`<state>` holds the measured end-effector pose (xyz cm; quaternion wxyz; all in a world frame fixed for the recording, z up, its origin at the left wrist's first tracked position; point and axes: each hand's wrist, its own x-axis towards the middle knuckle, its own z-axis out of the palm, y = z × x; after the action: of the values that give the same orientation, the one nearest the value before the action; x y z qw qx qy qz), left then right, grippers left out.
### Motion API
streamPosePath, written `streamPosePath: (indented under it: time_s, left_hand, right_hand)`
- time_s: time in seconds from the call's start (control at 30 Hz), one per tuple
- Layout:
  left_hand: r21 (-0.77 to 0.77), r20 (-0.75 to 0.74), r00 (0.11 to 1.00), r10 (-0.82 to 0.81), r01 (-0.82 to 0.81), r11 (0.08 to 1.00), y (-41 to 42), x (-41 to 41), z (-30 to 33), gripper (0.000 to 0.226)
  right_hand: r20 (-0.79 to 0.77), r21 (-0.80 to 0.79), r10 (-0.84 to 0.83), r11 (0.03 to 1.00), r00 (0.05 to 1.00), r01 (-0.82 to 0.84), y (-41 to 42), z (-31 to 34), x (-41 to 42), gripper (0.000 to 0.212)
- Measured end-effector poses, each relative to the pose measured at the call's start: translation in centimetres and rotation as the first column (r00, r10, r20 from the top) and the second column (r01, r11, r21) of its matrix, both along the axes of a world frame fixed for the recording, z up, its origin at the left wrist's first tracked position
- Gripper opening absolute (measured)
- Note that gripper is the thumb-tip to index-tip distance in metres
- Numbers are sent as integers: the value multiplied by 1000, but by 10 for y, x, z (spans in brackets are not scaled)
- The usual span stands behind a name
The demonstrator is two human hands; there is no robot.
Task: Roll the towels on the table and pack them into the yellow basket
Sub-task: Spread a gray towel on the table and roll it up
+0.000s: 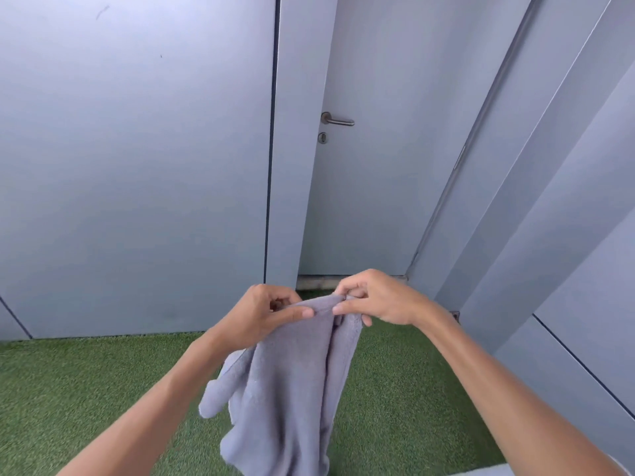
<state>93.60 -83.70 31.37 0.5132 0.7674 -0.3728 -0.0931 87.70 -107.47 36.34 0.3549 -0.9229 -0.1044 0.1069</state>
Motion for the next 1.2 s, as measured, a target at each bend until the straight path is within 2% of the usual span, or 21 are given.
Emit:
streamPosePath:
  time_s: [0.13, 0.2, 0.3, 0.4, 0.43, 0.47, 0.57, 0.6, 0.67, 0.73, 0.87, 1.03, 1.2]
  left_hand:
    - [147, -93, 995, -32, 45, 988, 28, 4, -30, 44]
    - [200, -113, 994, 6, 17, 980, 42, 7, -41, 46]
    - [187, -85, 995, 48, -32, 982, 44, 5, -41, 47]
    - [130, 3, 998, -55, 54, 990, 16, -8, -22, 37]
    - [114, 29, 995, -95, 91, 989, 6, -13, -16, 32]
    - [105, 50, 991, -125, 119, 987, -3, -16, -13, 28]
    - [79, 60, 989, -132, 127, 989, -7, -15, -15, 25]
    - [74, 51, 992, -120, 116, 990, -3, -13, -19, 25]
    - [106, 32, 992, -120, 116, 988, 6, -9, -32, 29]
    - [172, 25, 994, -103, 97, 980, 18, -4, -49, 43]
    - [229, 39, 999, 3, -12, 973, 46, 8, -74, 61]
    - [314, 70, 997, 19, -40, 949, 34, 2, -89, 51]
    - [414, -43, 998, 44, -22, 910, -7, -37, -121, 45]
  right_hand:
    - [86, 30, -199, 980, 976, 197, -41, -1, -6, 9]
    - [69, 59, -276, 960, 959, 273, -58, -4, -10, 9]
    - [-38, -7, -232, 973, 972, 232, -51, -14, -15, 9]
    - [-155, -26, -73, 997, 985, 70, -7, -25, -18, 51]
    - [-177, -19, -34, 999, 984, 31, 7, -28, -17, 58]
    - [-183, -6, -5, 1000, 983, 4, 18, -29, -16, 55]
    - [-144, 1, -5, 1000, 990, 6, 29, -25, -15, 15]
    - [-129, -15, -26, 1000, 991, 24, 27, -23, -16, 11]
    - [-108, -46, -66, 997, 992, 61, 19, -22, -21, 14]
    - [-81, -84, -122, 990, 989, 116, 6, -23, -28, 14]
    - [-28, -117, -285, 953, 958, 280, -26, -25, -48, 13]
    - [-51, -175, -383, 912, 922, 370, -36, -48, -71, 13]
    - [-85, -274, -499, 844, 862, 461, -65, -97, -102, 10]
